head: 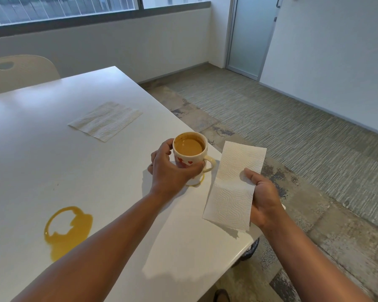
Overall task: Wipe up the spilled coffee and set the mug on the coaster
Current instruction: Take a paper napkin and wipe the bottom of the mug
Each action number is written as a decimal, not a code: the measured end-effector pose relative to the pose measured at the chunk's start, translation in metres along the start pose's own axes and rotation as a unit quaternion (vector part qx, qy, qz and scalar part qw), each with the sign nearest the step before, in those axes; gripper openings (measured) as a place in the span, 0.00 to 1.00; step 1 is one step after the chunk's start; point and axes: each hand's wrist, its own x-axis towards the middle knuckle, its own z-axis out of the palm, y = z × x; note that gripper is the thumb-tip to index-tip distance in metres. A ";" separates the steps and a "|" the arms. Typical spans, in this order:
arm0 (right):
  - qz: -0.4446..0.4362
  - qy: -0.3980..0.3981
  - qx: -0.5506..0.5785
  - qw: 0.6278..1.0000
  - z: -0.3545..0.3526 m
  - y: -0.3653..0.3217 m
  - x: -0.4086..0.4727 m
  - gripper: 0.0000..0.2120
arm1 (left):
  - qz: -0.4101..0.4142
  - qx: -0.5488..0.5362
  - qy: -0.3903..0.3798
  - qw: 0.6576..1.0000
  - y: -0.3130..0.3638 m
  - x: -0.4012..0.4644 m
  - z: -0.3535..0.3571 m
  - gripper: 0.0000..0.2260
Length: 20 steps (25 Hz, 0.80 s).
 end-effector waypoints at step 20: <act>0.114 -0.169 0.104 0.973 0.063 0.028 0.003 0.29 | 0.064 -0.005 -0.030 0.997 0.031 0.007 -0.018 0.43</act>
